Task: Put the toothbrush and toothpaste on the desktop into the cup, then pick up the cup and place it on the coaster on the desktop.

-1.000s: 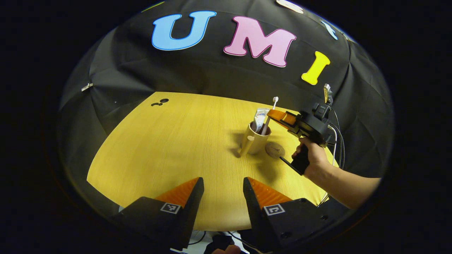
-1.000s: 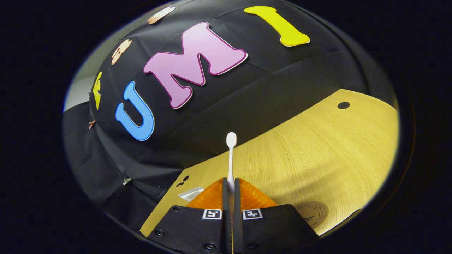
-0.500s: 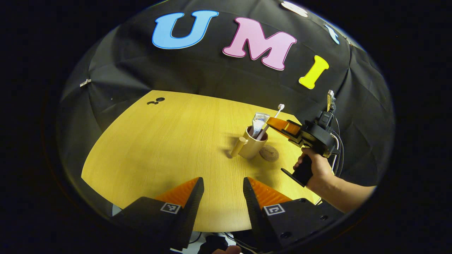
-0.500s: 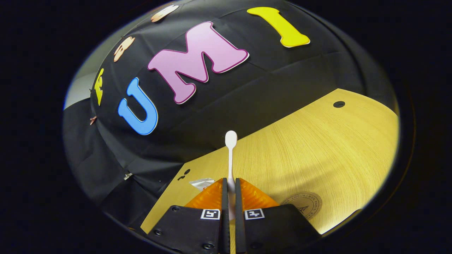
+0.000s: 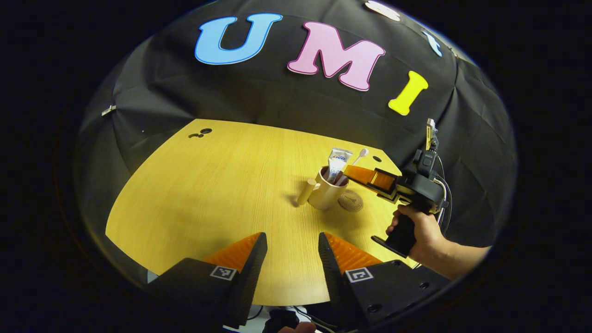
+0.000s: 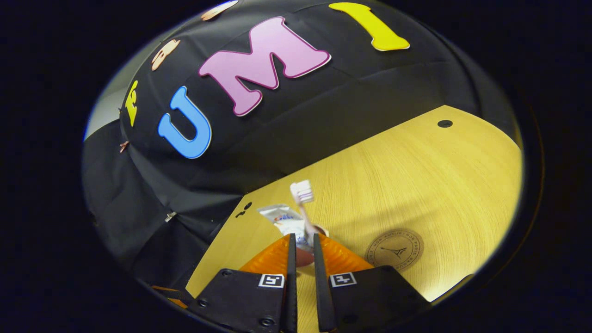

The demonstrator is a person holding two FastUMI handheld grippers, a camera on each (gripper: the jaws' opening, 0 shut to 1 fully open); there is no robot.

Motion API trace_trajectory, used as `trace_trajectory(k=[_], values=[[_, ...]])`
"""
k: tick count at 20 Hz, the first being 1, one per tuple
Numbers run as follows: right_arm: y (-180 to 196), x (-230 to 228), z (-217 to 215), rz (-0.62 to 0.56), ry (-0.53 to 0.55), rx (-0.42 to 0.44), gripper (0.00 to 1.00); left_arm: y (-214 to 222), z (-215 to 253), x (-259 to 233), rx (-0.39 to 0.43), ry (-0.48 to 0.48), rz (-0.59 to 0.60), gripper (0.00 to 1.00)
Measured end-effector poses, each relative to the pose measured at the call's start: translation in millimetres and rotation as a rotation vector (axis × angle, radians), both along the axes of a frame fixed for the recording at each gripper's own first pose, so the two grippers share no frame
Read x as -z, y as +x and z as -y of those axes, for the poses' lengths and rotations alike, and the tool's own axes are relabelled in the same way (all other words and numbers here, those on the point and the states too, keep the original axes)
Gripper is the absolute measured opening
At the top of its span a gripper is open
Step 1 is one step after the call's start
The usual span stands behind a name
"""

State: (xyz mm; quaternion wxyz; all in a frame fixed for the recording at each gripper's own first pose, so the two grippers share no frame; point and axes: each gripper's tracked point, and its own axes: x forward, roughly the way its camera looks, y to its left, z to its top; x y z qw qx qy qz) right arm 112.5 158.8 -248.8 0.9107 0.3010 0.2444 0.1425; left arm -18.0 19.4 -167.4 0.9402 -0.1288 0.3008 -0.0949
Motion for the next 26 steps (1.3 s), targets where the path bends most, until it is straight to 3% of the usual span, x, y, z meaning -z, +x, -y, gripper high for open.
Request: trace_trajectory(k=[7,8,9,10,17,22,26], values=[[-23.4,4.1,5.5,-0.063,-0.014,-0.051,0.25,32.7,15.9,8.4,0.110,0.033,-0.019,0.70],[-28.7,4.7,10.1,-0.069,-0.021,-0.055,0.07,38.2,19.2,12.0,0.142,0.040,-0.033,0.70],[-35.3,6.4,15.2,-0.081,-0.031,-0.059,0.07,42.6,22.4,17.0,0.171,0.045,-0.053,0.70],[-44.1,8.5,19.5,-0.095,-0.036,-0.068,0.25,48.6,25.1,20.6,0.195,0.048,-0.074,0.70],[-102.5,25.2,61.9,-0.172,-0.071,-0.083,0.26,93.2,42.4,46.3,0.362,0.128,-0.193,0.71],[-136.1,33.7,105.6,-0.215,-0.070,-0.013,0.26,112.5,59.9,70.4,0.493,0.229,-0.274,0.70],[-160.1,37.4,138.8,-0.237,-0.070,0.053,0.26,136.9,67.4,86.0,0.552,0.328,-0.303,0.71]])
